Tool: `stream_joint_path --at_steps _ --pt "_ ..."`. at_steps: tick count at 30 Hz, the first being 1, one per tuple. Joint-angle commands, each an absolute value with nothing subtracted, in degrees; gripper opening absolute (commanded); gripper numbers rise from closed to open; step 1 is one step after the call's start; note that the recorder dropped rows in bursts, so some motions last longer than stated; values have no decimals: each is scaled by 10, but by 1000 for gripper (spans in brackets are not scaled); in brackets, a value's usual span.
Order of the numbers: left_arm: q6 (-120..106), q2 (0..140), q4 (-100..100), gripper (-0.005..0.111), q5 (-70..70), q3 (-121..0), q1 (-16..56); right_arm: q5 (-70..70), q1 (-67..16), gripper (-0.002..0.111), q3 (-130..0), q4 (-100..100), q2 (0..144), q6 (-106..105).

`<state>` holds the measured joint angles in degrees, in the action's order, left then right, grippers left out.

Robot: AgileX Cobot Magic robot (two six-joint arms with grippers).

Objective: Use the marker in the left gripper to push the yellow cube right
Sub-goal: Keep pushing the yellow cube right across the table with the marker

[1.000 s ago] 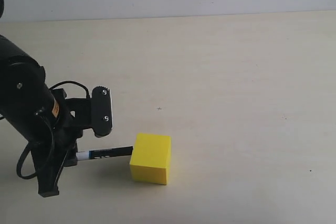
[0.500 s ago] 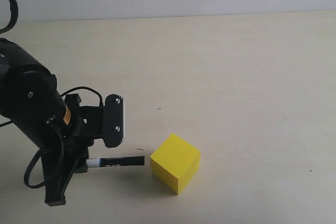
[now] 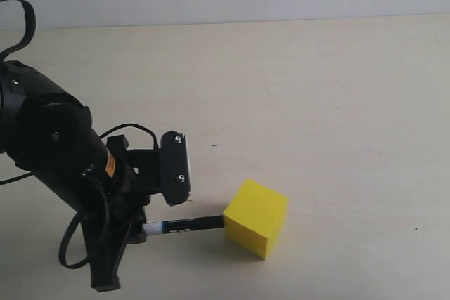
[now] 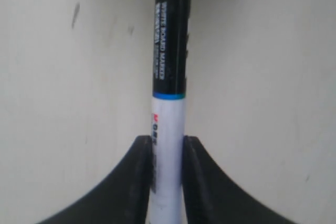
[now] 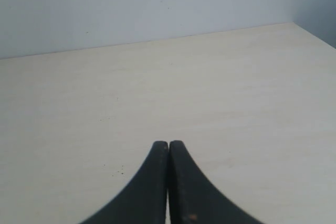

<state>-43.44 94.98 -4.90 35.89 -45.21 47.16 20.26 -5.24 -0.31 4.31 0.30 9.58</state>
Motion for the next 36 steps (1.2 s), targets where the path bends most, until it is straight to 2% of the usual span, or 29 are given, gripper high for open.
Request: stream_joint_path --at_steps 1,7,14,26,36 --pt "-435 950 -98 0 356 -484 497 196 -50 0 0 43 0 93" --pt "-433 950 -97 0 415 -507 497 196 -50 0 0 43 0 93" --pt "-433 957 -79 0 423 -507 497 196 -50 0 0 43 0 93" --pt "-433 996 -99 0 330 -507 511 197 -50 0 0 43 0 93" --pt "-437 996 -67 0 353 -507 526 197 -50 0 0 43 0 93"
